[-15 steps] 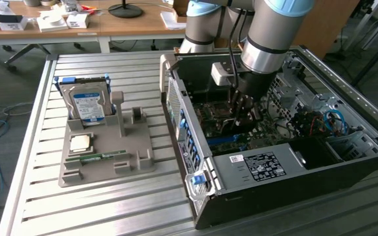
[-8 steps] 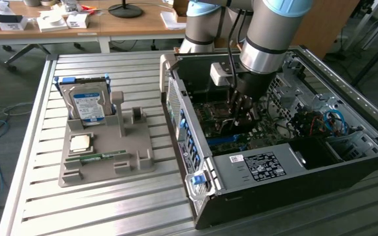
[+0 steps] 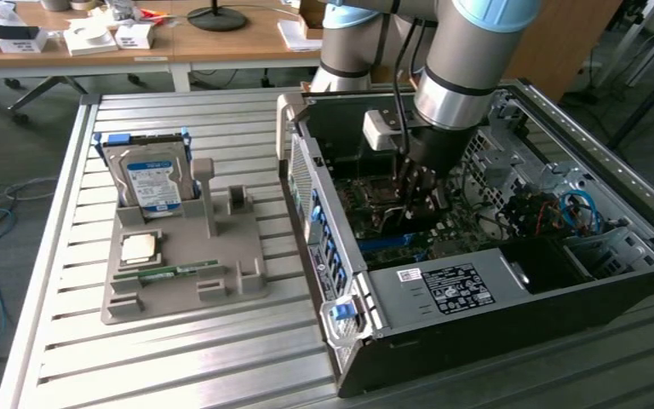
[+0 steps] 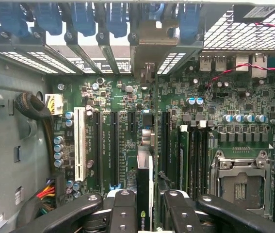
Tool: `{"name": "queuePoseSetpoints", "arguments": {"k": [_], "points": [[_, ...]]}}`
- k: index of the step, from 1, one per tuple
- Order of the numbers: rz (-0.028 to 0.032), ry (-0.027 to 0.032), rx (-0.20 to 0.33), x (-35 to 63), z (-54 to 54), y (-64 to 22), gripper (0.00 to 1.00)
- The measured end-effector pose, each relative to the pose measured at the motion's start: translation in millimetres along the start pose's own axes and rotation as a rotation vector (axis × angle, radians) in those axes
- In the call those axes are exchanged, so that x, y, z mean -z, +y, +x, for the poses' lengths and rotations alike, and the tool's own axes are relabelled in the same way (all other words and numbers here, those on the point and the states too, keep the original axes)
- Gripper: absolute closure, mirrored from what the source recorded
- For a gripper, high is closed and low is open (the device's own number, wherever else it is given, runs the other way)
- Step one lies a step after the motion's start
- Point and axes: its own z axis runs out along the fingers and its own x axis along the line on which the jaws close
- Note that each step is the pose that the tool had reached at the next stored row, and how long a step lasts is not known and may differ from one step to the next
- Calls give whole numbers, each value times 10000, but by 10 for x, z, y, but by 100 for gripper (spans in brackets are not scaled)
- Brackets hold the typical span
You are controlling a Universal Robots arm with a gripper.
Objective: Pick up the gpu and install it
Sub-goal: 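Insert the gpu into the slot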
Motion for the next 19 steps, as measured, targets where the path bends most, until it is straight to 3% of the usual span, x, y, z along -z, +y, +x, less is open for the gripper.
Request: {"name": "queuePoseSetpoints", "arguments": {"k": [19], "points": [[1,-1,0,-19,-8,45,74]]}}
